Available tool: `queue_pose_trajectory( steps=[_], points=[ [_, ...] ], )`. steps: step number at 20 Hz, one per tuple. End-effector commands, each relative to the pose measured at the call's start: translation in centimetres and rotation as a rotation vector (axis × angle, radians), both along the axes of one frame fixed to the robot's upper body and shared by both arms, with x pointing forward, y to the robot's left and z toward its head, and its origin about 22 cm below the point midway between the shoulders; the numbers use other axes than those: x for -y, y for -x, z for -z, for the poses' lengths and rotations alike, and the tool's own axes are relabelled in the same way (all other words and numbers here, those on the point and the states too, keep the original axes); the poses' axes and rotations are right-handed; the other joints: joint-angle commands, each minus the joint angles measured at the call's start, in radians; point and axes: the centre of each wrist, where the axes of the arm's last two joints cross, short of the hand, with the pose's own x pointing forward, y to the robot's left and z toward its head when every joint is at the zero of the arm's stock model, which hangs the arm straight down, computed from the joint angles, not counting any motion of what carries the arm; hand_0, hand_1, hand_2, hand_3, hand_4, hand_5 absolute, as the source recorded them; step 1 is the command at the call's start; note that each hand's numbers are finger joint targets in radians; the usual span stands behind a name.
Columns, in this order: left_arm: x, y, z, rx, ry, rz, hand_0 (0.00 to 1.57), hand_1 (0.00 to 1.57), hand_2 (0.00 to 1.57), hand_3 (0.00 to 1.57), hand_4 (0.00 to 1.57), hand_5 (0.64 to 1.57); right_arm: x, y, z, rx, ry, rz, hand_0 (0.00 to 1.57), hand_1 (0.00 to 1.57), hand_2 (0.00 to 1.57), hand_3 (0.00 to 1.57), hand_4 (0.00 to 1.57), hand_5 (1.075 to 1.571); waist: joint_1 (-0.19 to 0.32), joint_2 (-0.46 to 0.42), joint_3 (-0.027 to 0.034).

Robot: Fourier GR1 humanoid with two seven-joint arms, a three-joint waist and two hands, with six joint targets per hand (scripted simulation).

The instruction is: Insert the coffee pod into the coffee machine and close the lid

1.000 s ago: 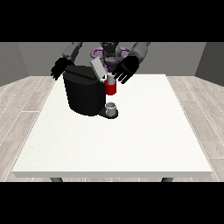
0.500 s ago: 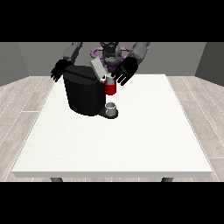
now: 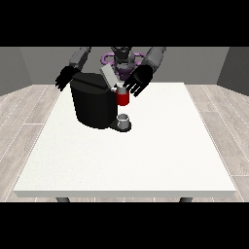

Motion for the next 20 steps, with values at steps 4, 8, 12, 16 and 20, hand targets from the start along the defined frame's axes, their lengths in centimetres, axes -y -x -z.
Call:
queue_pose_trajectory(
  steps=[4, 8, 12, 16, 20],
  points=[
    [0.2, 0.0, 0.2, -0.023, -0.038, 0.013, 1.06, 1.06, 1.11, 0.94, 0.39, 1.571, -0.2, -0.2, -0.1, -0.018, -0.014, 0.006, 0.0, 0.0, 0.0, 0.0, 0.44, 1.571, 0.014, -0.021, -0.0008],
    [-0.8, 0.2, 0.0, 0.039, -0.06, 0.01, 1.05, 1.05, 1.12, 0.96, 0.36, 1.571, 0.5, -0.1, 0.3, 0.039, -0.009, 0.013, 0.0, 0.0, 0.0, 0.0, 0.48, 1.571, 0.017, 0.025, -0.0006],
    [-0.7, 0.1, -0.3, 0.035, -0.055, 0.007, 1.02, 1.02, 1.09, 0.9, 0.37, 1.571, 0.9, -0.4, -0.6, 0.043, -0.018, -0.006, 0.0, 0.0, 0.0, 0.0, 0.46, 1.571, 0.004, 0.013, -0.0007],
    [0.5, 0.0, -0.9, -0.021, -0.156, 0.063, 0.0, 0.0, 0.0, 0.0, 0.0, 1.571, -0.1, -0.5, -0.1, 0.015, -0.025, 0.002, 0.0, 0.0, 0.0, 0.0, 0.41, 1.571, 0.006, 0.0, -0.0004],
    [-0.3, 0.1, -1.0, -0.022, -0.17, 0.046, 0.0, 0.0, 0.0, 0.0, 0.0, 1.571, -0.4, -0.4, 0.0, 0.019, -0.003, 0.002, 0.0, 0.0, 0.0, 0.0, 0.37, 1.571, 0.006, 0.008, -0.0007]
  ],
)
